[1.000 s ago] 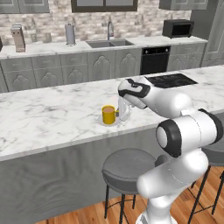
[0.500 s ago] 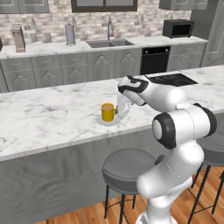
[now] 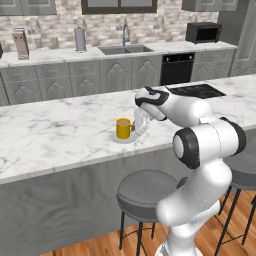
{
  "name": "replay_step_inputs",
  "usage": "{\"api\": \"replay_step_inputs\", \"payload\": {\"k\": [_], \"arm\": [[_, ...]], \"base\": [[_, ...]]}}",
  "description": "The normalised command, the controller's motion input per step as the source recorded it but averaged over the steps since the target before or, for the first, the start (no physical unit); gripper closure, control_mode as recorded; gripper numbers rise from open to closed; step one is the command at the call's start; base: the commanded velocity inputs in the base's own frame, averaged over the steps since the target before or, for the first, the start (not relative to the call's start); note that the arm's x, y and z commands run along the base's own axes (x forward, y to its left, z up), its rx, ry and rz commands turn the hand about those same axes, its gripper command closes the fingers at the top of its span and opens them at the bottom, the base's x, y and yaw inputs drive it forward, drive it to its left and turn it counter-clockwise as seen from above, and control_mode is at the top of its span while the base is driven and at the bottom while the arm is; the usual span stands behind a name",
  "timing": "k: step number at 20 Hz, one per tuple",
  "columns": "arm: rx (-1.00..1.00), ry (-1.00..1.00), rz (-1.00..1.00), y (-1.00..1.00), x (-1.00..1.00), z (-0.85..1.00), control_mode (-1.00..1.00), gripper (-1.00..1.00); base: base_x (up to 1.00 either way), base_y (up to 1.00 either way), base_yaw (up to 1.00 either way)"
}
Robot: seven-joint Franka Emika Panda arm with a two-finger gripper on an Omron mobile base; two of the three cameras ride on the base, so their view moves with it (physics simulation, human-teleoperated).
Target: Pick the cup of tea, navigate to the dining table, and place it on the saucer.
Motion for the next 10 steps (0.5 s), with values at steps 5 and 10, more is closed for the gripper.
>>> {"api": "replay_step_inputs", "payload": {"k": [5,10], "arm": [[0.00,0.00,0.00,0.00,0.00,-0.01,-1.00,1.00],[0.00,0.00,0.00,0.00,0.00,0.00,-1.00,-1.00]], "base": [[0.00,0.00,0.00],[0.00,0.00,0.00]]}}
